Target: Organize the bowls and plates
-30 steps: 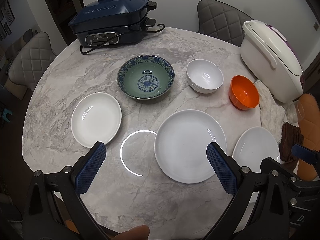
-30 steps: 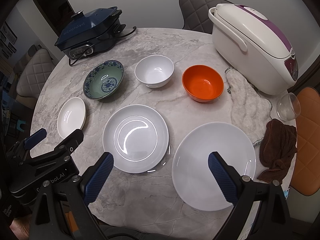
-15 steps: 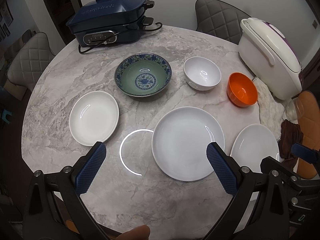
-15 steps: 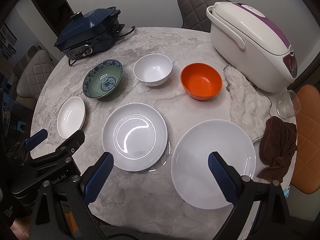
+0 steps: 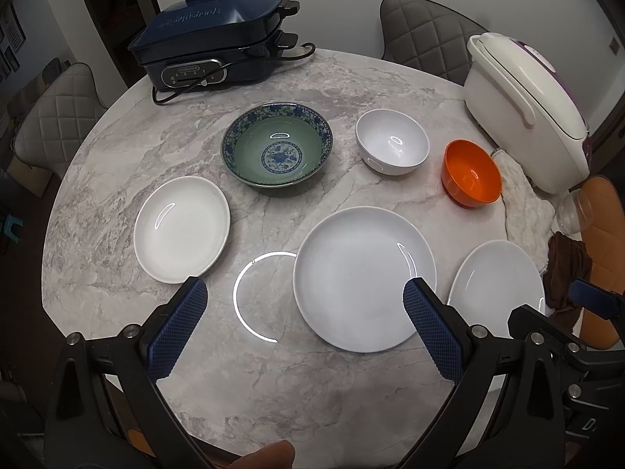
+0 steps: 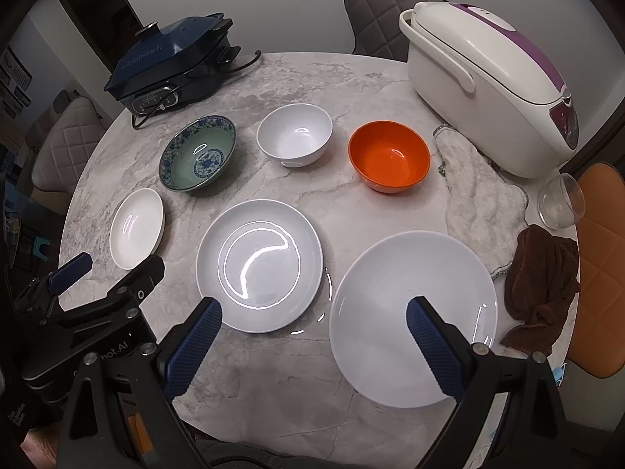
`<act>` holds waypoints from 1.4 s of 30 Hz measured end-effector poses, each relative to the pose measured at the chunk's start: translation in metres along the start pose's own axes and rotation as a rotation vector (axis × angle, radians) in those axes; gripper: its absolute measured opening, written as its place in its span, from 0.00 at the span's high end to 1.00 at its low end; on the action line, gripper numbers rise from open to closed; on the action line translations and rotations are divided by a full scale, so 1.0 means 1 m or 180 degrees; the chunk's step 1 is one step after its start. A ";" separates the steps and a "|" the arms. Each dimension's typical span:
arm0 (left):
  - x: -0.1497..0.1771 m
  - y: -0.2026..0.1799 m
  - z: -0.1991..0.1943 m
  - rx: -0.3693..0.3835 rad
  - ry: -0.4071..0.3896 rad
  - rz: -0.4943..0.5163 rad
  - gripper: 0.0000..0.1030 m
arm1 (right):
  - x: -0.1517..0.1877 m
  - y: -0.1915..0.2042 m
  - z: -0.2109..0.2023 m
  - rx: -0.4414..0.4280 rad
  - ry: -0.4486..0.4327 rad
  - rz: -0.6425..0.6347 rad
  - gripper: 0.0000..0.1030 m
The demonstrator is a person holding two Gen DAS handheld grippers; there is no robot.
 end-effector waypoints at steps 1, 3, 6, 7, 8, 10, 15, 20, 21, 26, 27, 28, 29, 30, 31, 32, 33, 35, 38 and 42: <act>0.000 -0.001 0.000 0.0010 -0.0002 0.0001 0.01 | 0.000 -0.001 0.001 -0.0001 0.0001 0.0001 0.05; 0.002 -0.003 0.000 0.0029 -0.0005 0.0018 0.01 | -0.001 -0.003 0.003 -0.0008 0.0003 0.0005 0.05; 0.004 -0.011 0.001 0.0124 -0.0019 0.0075 0.02 | 0.005 -0.006 0.001 -0.0058 -0.0011 0.0018 0.05; 0.006 -0.014 0.001 0.0188 -0.0026 0.0105 0.02 | 0.006 -0.007 -0.002 -0.0137 -0.0065 0.0013 0.05; 0.009 -0.020 0.002 0.0273 -0.0043 0.0146 0.02 | 0.006 -0.009 -0.005 -0.0228 -0.0132 0.0013 0.06; 0.015 -0.031 0.002 0.0462 -0.0098 0.0213 0.02 | 0.005 -0.016 -0.014 -0.0487 -0.0291 0.0052 0.06; 0.047 -0.074 0.015 0.1286 0.0019 0.0173 0.02 | 0.024 -0.076 -0.013 -0.0893 -0.0343 0.0223 0.06; 0.089 -0.137 0.044 0.1482 0.0269 0.0545 0.01 | 0.051 -0.154 0.011 -0.0923 -0.0208 0.0335 0.06; 0.097 -0.144 0.057 0.1424 0.0489 0.0483 0.02 | 0.052 -0.167 0.016 -0.0974 -0.0185 0.0374 0.06; 0.110 -0.155 0.097 0.1460 0.0731 0.0053 0.12 | 0.045 -0.209 0.048 -0.1280 0.0021 0.0185 0.28; 0.111 -0.159 0.100 0.1505 0.0707 0.0028 0.12 | 0.043 -0.213 0.054 -0.1310 0.0051 0.0103 0.30; 0.114 -0.160 0.105 0.1493 0.0706 -0.0010 0.12 | 0.041 -0.215 0.058 -0.1395 0.0085 -0.0001 0.31; 0.114 -0.162 0.113 0.1479 0.0727 -0.0046 0.15 | 0.040 -0.217 0.064 -0.1448 0.0132 -0.0086 0.37; 0.117 -0.164 0.118 0.1485 0.0746 -0.0072 0.24 | 0.038 -0.222 0.073 -0.1450 0.0218 -0.0115 0.40; 0.119 -0.165 0.121 0.1482 0.0767 -0.0081 0.31 | 0.038 -0.226 0.081 -0.1491 0.0325 -0.0120 0.46; 0.121 -0.167 0.126 0.1471 0.0789 -0.0081 0.34 | 0.039 -0.227 0.088 -0.1577 0.0410 -0.0138 0.51; 0.123 -0.168 0.128 0.1475 0.0836 -0.0103 0.38 | 0.039 -0.227 0.094 -0.1627 0.0479 -0.0163 0.55; 0.124 -0.167 0.133 0.1519 0.0913 -0.0161 0.43 | 0.041 -0.226 0.102 -0.1670 0.0580 -0.0243 0.57; 0.122 -0.172 0.141 0.1485 0.0913 -0.0151 0.46 | 0.042 -0.224 0.110 -0.1765 0.0659 -0.0287 0.64; 0.115 -0.175 0.147 0.1493 0.0926 -0.0165 0.49 | 0.039 -0.229 0.117 -0.1793 0.0658 -0.0222 0.74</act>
Point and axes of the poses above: each gripper's, at about its wrist camera, not at the fingertips, and z roughly the way its jaws point, y to its left, x to its underside, the point moved 9 cm from there along z, roughly the way its jaws point, and after that the axes turned 5 degrees about y, right-handed, at the moved point
